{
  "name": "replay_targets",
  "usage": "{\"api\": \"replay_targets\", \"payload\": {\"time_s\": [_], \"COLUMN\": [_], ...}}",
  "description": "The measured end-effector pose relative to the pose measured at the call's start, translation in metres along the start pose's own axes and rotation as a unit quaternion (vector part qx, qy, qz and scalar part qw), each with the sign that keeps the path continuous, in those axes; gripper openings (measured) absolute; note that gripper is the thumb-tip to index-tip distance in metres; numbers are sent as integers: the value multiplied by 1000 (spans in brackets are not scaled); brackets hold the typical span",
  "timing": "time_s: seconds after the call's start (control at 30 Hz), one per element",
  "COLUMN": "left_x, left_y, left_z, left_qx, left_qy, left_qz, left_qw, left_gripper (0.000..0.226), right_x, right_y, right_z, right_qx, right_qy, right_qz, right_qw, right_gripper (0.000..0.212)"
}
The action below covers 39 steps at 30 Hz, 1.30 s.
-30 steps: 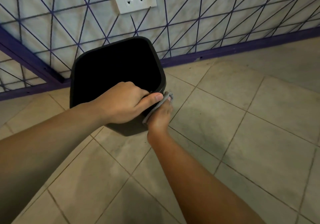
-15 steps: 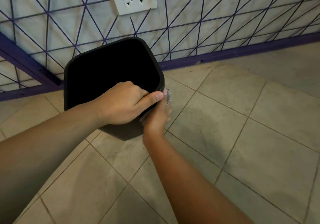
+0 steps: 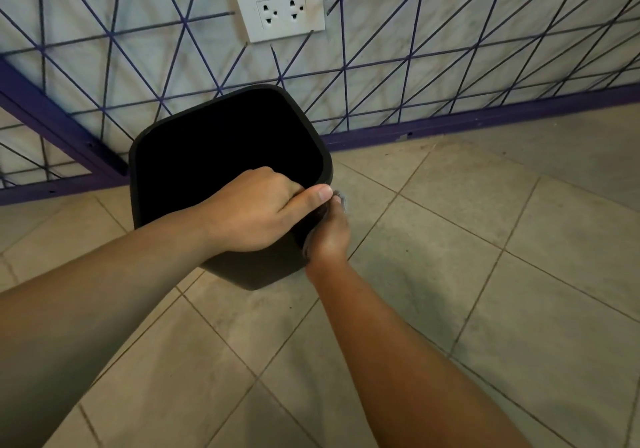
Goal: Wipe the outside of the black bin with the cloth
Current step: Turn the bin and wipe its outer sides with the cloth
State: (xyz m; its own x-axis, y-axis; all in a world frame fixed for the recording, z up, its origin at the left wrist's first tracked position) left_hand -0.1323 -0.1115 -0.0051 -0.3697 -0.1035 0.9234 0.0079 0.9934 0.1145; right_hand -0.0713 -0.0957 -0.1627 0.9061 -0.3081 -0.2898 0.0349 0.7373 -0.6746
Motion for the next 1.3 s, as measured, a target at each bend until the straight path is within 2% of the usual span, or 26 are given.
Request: {"api": "replay_targets", "payload": {"time_s": [0.07,0.17,0.3,0.43,0.57,0.63,0.73,0.87,0.97,1.1,1.23,1.3], "left_x": [-1,-1,0,1,2,1,2,2,3,2,3,4], "left_y": [0,1,4,4,6,6,6,6,6,6,7,7], "left_z": [1,0,1,1,3,2,2,3,3,4,1,3], "left_qx": [4,4,12,13,21,16,17,26,27,33,21,21], "left_qy": [-7,-8,2,-5,-2,-9,-18,-9,-14,-14,-16,-17], "left_qz": [9,7,1,2,-7,-2,-4,-3,-2,-1,-9,-11], "left_qw": [1000,1000,1000,1000,1000,1000,1000,1000,1000,999,1000,1000], "left_gripper": [62,56,58,56,53,54,50,52,52,54,48,50], "right_x": [-3,-5,-12,-17,-17,-20,-20,-18,-22,-19,-23,-21], "right_y": [-2,-9,-2,-12,-4,-10,-15,-7,-8,-4,-8,-5], "right_z": [0,-6,6,4,21,20,10,24,22,24,20,19], "right_qx": [-2,35,-11,13,3,14,17,12,38,-4,31,20], "right_qy": [-7,-29,19,3,-8,-16,-7,-15,-20,-29,-33,-30], "right_qz": [10,-4,7,2,18,33,17,28,47,39,42,30], "right_qw": [1000,999,1000,1000,1000,999,1000,999,998,999,998,999], "right_gripper": [50,64,51,72,49,52,70,48,41,48,53,53]}}
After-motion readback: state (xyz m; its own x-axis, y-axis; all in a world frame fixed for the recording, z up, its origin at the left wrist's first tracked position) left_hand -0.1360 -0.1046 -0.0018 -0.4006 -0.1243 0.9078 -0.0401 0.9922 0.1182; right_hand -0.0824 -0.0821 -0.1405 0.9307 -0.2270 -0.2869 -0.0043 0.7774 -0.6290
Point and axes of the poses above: each hand's wrist, its own y-axis towards the middle knuckle, its own x-axis out of the back of the hand, z = x × y, the point moved 7 cm from there along y, towards the middle knuckle, and after that the axes turned 11 degrees about -z, right-handed, at the moved point
